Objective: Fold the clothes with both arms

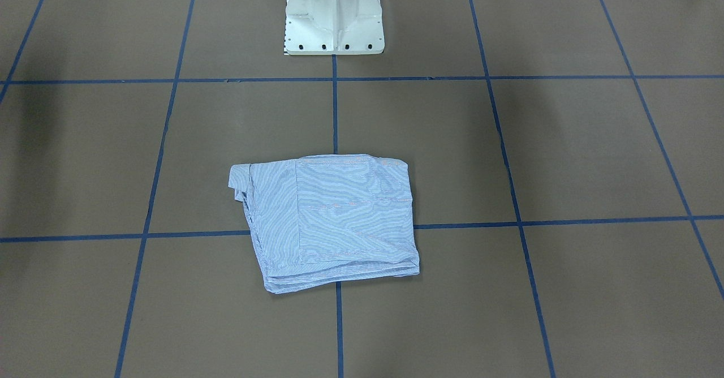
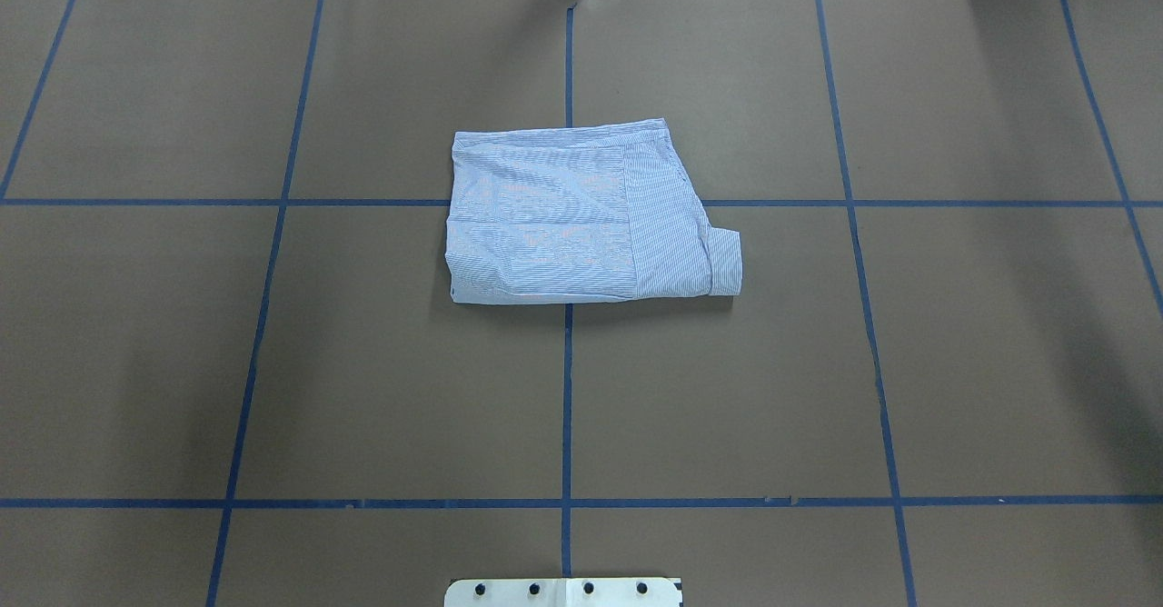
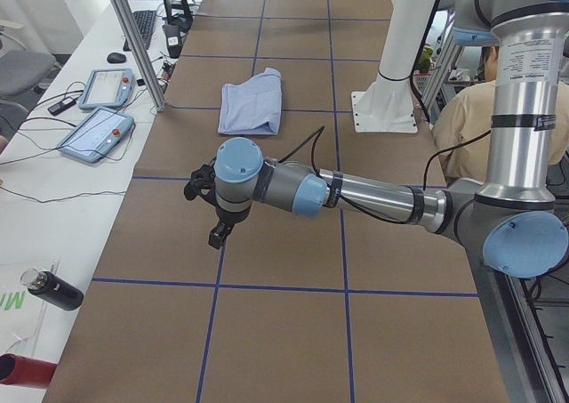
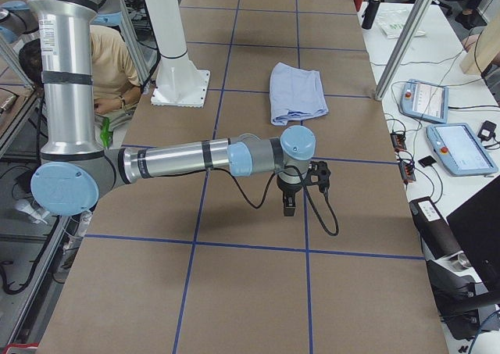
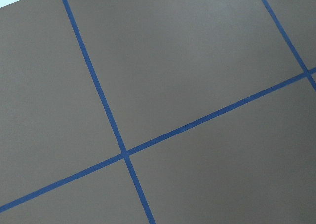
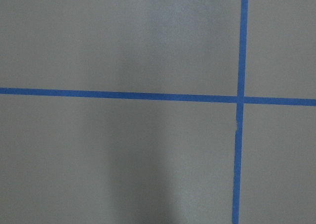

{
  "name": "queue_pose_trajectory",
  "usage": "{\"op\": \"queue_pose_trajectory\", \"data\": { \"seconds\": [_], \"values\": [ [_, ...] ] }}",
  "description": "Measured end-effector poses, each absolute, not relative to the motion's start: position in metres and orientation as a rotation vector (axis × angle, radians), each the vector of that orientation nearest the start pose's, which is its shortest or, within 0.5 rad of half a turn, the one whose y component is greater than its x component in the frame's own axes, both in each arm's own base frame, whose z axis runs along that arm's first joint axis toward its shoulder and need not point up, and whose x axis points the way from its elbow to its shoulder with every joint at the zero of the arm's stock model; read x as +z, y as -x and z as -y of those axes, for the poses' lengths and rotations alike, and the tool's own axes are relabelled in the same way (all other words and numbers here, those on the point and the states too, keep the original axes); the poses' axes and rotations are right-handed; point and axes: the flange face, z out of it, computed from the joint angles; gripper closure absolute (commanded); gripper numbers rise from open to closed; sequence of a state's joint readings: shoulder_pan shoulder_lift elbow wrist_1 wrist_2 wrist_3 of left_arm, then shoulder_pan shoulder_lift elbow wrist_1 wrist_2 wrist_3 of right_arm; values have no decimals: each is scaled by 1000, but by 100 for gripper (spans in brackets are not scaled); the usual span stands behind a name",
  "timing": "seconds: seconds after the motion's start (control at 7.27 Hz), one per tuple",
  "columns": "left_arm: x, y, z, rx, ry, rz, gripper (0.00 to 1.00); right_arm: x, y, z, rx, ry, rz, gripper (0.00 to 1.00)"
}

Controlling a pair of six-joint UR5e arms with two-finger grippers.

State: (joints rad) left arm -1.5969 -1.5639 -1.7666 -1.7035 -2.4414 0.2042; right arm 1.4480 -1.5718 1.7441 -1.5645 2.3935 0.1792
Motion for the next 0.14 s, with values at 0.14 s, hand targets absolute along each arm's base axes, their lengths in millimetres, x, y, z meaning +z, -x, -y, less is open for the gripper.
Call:
{"op": "queue_pose_trajectory", "data": {
  "seconds": [0.14],
  "values": [
    [542, 70, 496, 308, -403, -826, 0, 566, 1, 501, -21, -49, 838, 0]
  ]
}}
